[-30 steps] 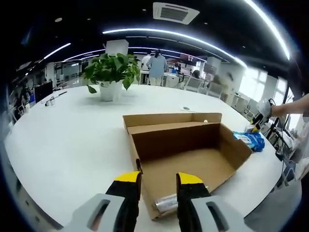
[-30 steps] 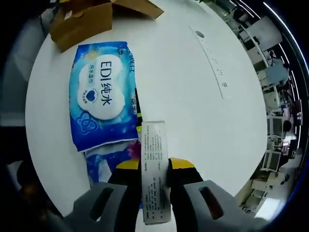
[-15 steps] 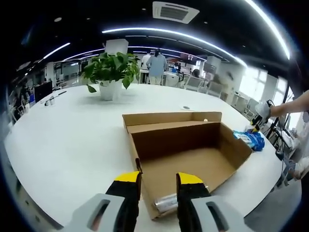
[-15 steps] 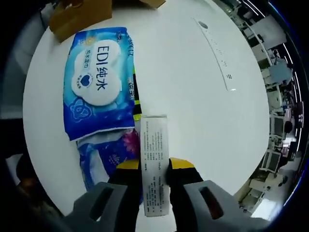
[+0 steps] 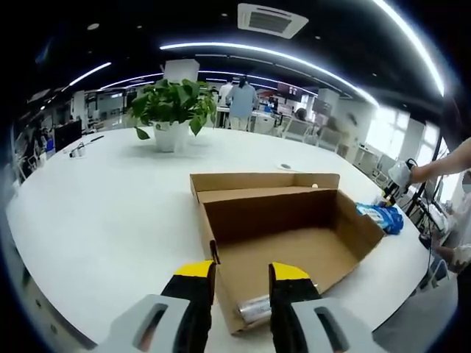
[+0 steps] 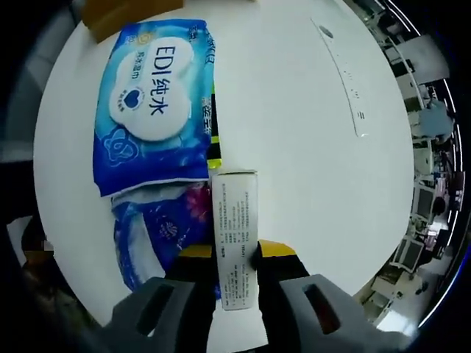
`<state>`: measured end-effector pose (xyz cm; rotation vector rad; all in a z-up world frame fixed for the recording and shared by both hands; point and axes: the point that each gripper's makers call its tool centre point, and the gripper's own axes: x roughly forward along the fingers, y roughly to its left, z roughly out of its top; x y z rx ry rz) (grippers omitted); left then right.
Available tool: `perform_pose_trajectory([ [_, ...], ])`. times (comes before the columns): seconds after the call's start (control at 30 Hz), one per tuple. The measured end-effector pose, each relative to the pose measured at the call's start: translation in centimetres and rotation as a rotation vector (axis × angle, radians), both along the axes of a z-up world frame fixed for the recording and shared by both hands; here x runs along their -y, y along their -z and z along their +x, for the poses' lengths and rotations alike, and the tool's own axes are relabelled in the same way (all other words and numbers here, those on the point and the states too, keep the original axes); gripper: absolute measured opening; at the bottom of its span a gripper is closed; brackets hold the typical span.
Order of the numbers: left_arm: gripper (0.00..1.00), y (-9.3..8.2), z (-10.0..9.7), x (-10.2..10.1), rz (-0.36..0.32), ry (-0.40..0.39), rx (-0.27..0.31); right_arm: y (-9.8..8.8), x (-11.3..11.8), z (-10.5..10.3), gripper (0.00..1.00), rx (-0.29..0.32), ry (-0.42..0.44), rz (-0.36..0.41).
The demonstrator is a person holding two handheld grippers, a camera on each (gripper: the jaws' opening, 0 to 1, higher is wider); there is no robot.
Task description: Operate the shoe box by opening the lid, removing the specified soft item, and placing it in the target area until the item is outside and the box remains undamaged.
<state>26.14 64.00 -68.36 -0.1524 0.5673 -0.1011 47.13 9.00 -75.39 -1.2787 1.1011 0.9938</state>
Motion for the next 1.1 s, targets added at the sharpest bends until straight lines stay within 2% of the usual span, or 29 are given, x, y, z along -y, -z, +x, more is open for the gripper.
perform_pose_trajectory([
  [0.2, 0.29, 0.0, 0.0, 0.0, -0.004, 0.000, 0.002, 0.0, 0.2, -0.1, 0.18, -0.003, -0.009, -0.029],
  [0.33, 0.29, 0.0, 0.0, 0.0, -0.009, 0.001, 0.003, -0.9, -0.5, 0.0, 0.20, 0.005, 0.064, 0.026],
  [0.43, 0.29, 0.2, 0.1, 0.0, -0.011, 0.007, -0.002, -1.8, -0.8, 0.5, 0.22, 0.031, 0.094, 0.063],
  [0.6, 0.29, 0.3, 0.1, 0.1, -0.022, 0.014, 0.001, -2.5, -0.1, 0.6, 0.22, 0.059, 0.138, 0.078],
  [0.73, 0.29, 0.2, 0.0, 0.0, -0.037, 0.009, 0.006, -3.7, -0.5, 0.1, 0.23, 0.106, 0.154, 0.086],
  [0.87, 0.29, 0.3, -0.1, 0.0, -0.047, 0.007, 0.005, -5.3, -2.5, 0.1, 0.28, 0.141, 0.262, 0.211],
  [0.93, 0.29, 0.2, -0.1, 0.0, -0.054, 0.005, 0.006, -6.4, -4.1, 0.4, 0.28, 0.160, 0.333, 0.323],
  [0.97, 0.29, 0.2, -0.1, 0.0, -0.055, 0.005, 0.006, -6.7, -4.5, 0.3, 0.27, 0.161, 0.344, 0.344],
  [1.1, 0.29, 0.2, -0.1, 0.0, -0.064, 0.003, 0.008, -8.9, -7.8, -0.6, 0.28, 0.164, 0.448, 0.539],
])
